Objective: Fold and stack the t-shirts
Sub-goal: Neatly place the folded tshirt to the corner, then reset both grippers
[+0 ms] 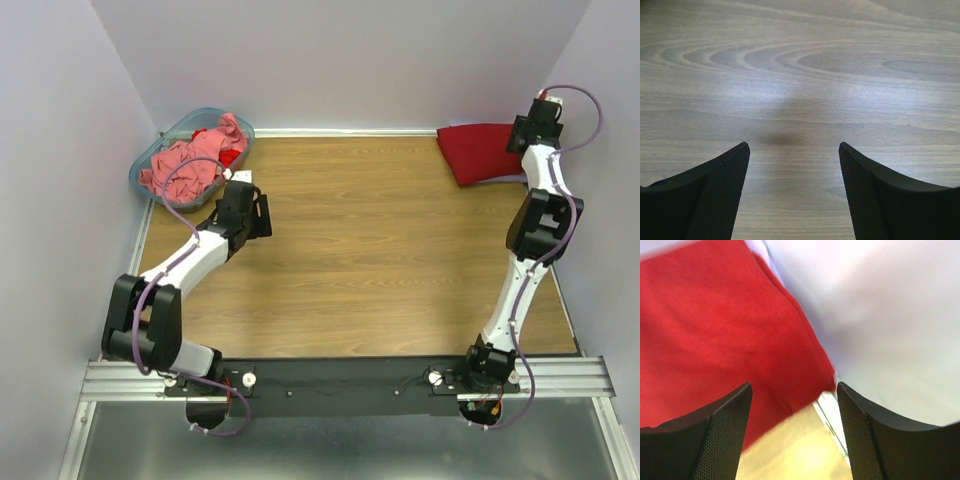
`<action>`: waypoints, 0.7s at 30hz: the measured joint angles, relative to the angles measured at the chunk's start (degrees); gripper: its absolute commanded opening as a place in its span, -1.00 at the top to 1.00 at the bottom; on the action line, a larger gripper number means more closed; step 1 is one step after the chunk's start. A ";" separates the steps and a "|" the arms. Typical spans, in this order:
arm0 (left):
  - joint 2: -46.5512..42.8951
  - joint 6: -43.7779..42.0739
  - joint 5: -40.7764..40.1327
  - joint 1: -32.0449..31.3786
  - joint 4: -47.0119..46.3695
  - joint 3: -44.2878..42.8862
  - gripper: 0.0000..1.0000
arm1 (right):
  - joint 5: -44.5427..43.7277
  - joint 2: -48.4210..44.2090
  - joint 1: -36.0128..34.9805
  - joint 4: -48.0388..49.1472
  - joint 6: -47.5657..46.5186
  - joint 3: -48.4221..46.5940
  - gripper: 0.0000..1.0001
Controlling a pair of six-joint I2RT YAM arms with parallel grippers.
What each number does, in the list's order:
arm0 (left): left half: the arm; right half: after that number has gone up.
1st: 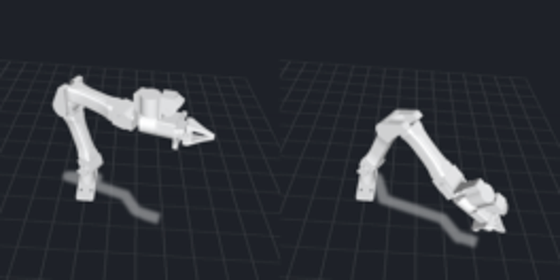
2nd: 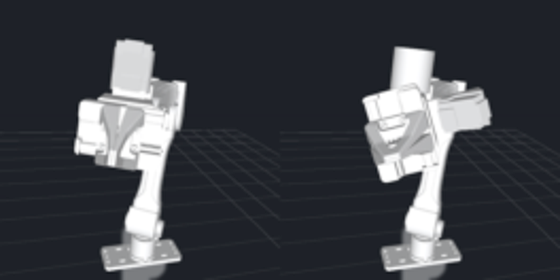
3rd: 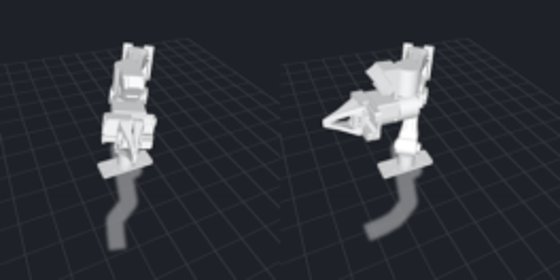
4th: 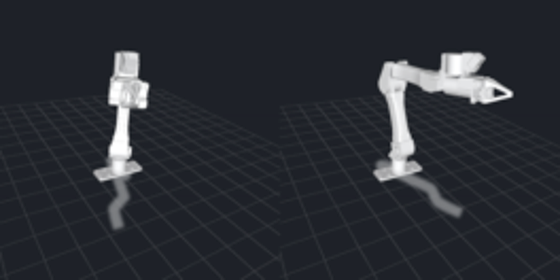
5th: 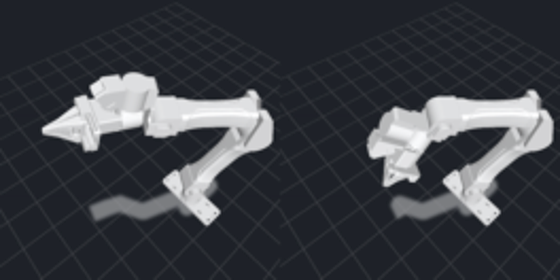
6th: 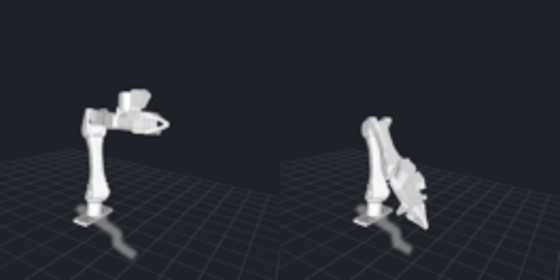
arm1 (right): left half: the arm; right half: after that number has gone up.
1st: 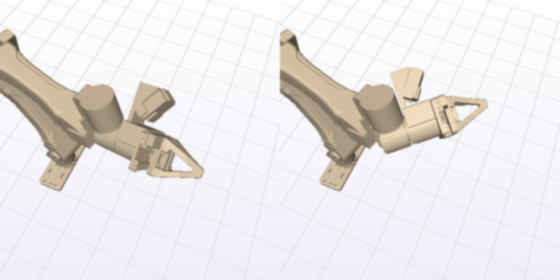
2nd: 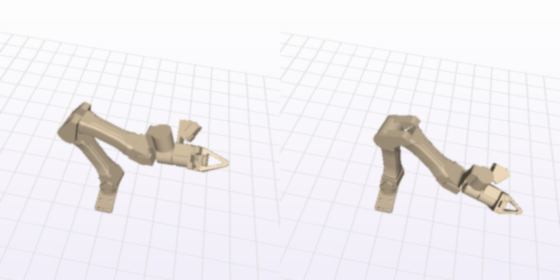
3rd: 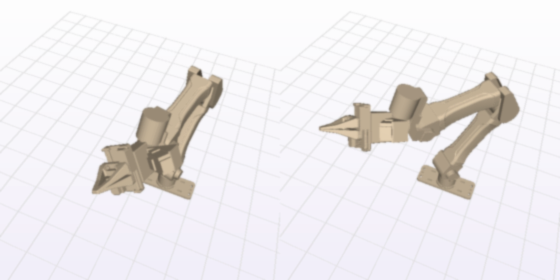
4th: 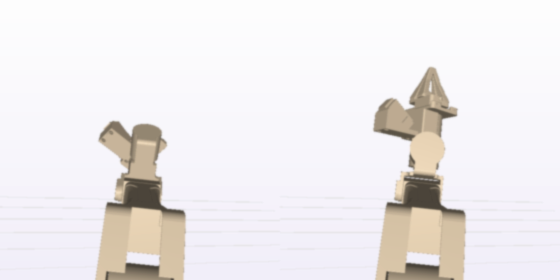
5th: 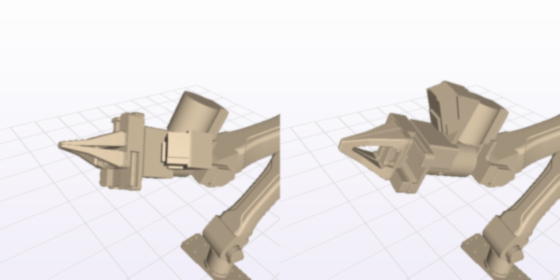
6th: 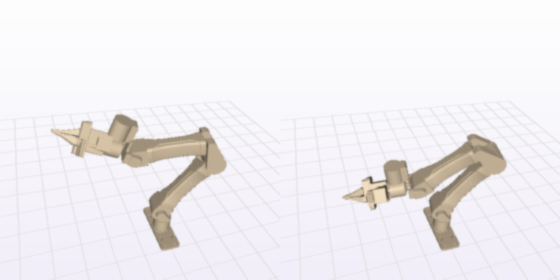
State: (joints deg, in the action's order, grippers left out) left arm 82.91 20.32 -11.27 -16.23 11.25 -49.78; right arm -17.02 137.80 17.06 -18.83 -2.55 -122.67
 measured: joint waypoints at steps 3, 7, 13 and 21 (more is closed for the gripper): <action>-3.15 0.00 0.00 0.00 0.00 0.00 -0.59 | 0.42 -6.40 -0.11 0.28 1.92 4.42 -0.61; -8.59 0.00 -0.02 0.00 -0.52 0.07 -0.59 | 1.66 -19.34 -0.44 1.60 5.84 13.79 -0.66; -17.42 0.04 -0.02 0.00 -1.36 1.09 -0.61 | 5.25 -37.59 -0.55 1.99 12.55 28.74 -1.00; -29.77 0.33 -0.57 0.00 -0.79 3.41 -0.61 | 13.20 -63.76 -0.59 -1.36 19.65 45.64 -1.00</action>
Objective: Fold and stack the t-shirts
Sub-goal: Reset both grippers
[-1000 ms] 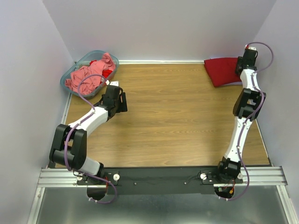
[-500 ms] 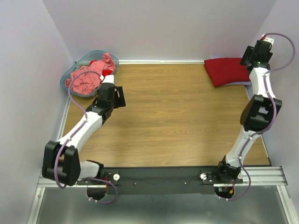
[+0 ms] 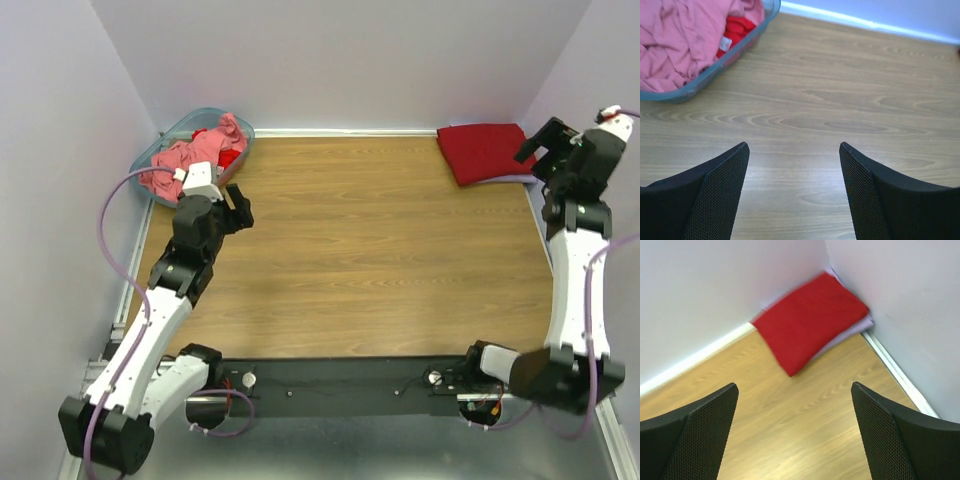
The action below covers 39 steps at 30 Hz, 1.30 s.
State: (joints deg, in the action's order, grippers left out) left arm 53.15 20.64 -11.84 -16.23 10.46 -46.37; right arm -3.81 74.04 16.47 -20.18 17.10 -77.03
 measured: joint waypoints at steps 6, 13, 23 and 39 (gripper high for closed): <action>-12.26 2.43 -3.04 0.00 5.88 -1.53 -0.68 | 1.33 -23.67 -2.64 0.00 2.99 9.53 -1.00; -21.03 4.87 -8.83 0.04 10.21 -4.72 -0.68 | -1.68 -37.44 -14.29 1.14 2.34 18.67 -1.00; -31.06 6.38 -16.24 0.04 10.01 5.81 -0.70 | -7.91 -44.02 -18.99 0.70 1.16 29.66 -1.00; -34.32 7.74 -19.69 0.04 6.51 10.45 -0.70 | -10.29 -50.10 -22.29 3.48 -0.72 34.82 -1.00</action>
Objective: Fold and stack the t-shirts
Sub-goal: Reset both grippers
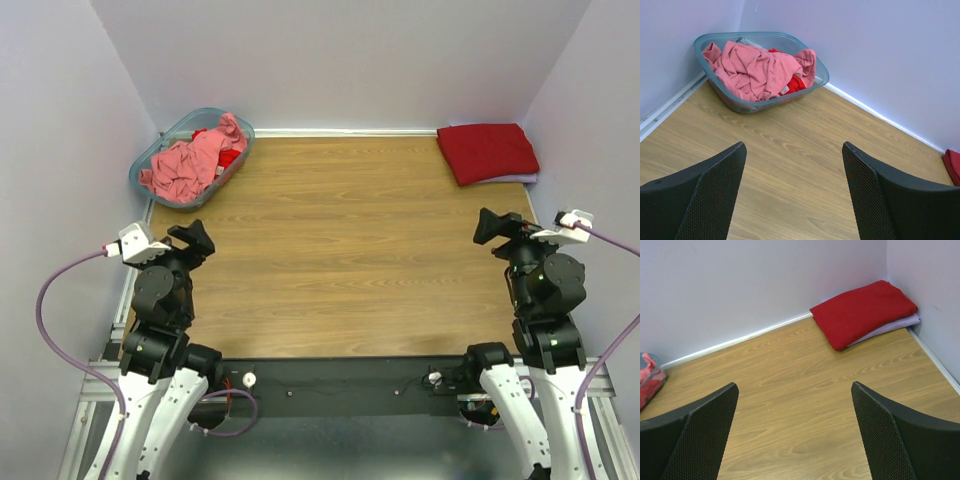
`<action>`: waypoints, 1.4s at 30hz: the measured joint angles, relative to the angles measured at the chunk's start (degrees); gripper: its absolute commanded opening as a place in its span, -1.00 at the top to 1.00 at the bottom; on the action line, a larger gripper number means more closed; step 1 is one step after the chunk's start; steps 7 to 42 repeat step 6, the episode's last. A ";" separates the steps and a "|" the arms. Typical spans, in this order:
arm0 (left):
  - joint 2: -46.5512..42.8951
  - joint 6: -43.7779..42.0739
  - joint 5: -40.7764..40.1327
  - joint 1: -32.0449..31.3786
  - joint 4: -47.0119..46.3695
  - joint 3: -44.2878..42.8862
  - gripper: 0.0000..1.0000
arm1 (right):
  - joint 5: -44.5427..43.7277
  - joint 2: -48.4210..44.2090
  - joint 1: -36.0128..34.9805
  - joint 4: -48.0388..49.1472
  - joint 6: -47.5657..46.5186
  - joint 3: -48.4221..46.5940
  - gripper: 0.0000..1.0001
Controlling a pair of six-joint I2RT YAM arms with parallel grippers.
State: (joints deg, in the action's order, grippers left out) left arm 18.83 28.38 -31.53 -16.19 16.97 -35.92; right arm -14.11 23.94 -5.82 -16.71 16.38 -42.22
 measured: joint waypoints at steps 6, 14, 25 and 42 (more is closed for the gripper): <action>1.14 0.00 0.00 0.00 -0.39 0.07 -0.70 | -0.02 -1.31 -0.37 0.44 0.02 1.31 -1.00; 1.14 0.00 0.00 0.00 -0.39 0.07 -0.70 | -0.02 -1.31 -0.37 0.44 0.02 1.31 -1.00; 1.14 0.00 0.00 0.00 -0.39 0.07 -0.70 | -0.02 -1.31 -0.37 0.44 0.02 1.31 -1.00; 1.14 0.00 0.00 0.00 -0.39 0.07 -0.70 | -0.02 -1.31 -0.37 0.44 0.02 1.31 -1.00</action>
